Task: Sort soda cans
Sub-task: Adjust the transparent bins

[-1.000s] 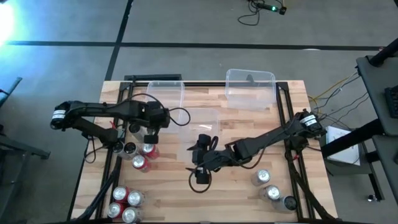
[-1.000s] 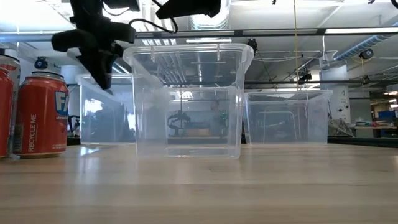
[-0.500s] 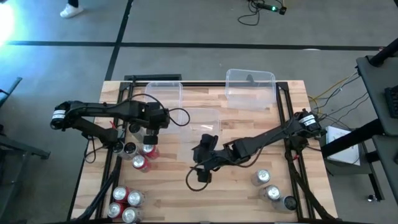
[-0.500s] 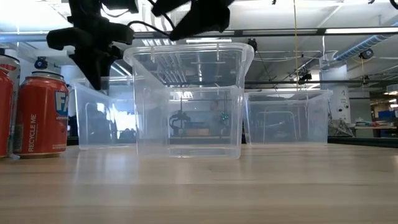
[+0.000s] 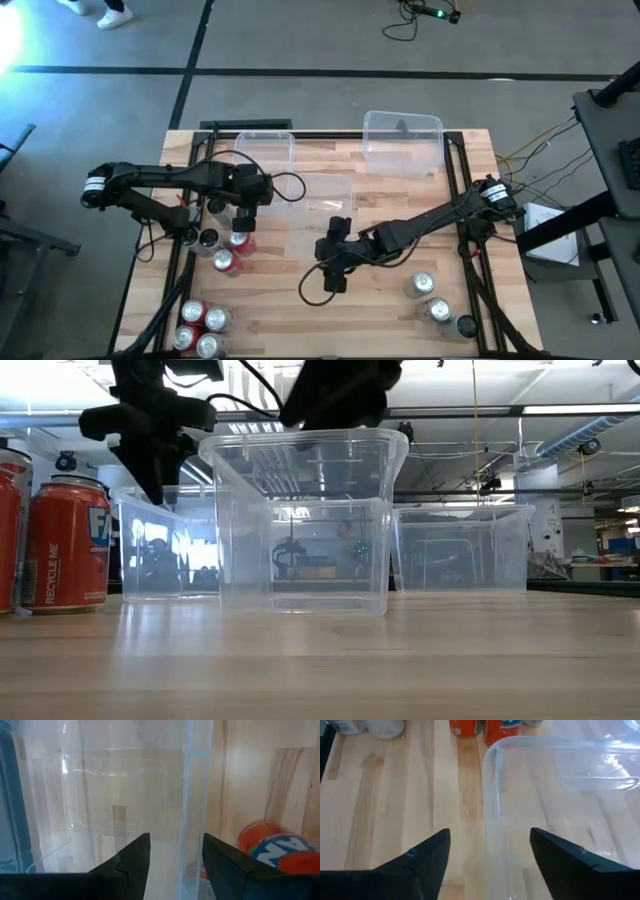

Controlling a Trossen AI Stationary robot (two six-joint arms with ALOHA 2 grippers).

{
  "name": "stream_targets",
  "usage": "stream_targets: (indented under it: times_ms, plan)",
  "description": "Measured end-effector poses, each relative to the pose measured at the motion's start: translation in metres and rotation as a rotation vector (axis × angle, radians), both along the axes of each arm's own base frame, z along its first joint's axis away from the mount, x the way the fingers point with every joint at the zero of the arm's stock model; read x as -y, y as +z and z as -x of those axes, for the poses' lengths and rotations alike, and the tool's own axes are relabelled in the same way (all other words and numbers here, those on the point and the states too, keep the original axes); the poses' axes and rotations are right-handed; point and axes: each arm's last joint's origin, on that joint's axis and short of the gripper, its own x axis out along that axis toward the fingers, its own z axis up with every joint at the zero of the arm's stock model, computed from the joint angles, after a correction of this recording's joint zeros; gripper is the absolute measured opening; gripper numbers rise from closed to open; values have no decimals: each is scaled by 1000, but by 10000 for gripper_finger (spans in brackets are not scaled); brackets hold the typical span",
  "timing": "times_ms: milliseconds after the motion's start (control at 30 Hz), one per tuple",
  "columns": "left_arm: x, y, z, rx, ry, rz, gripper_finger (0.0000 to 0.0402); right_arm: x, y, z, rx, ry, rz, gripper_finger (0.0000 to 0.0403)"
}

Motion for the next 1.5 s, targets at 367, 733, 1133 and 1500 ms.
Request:
stream_targets:
  times_ms: [367,733,1133,1500]
  plan:
    - [0,0,0,11,18,3,160,9,-13,5,-87,-6,-8,145]
    - [0,40,0,98,18,-4,160,17,34,19,-92,-13,50,33]
    - [1,97,11,297,25,-26,160,49,61,25,-61,75,264,36]
    - [1,113,21,348,139,-12,160,92,23,13,-224,44,317,36]
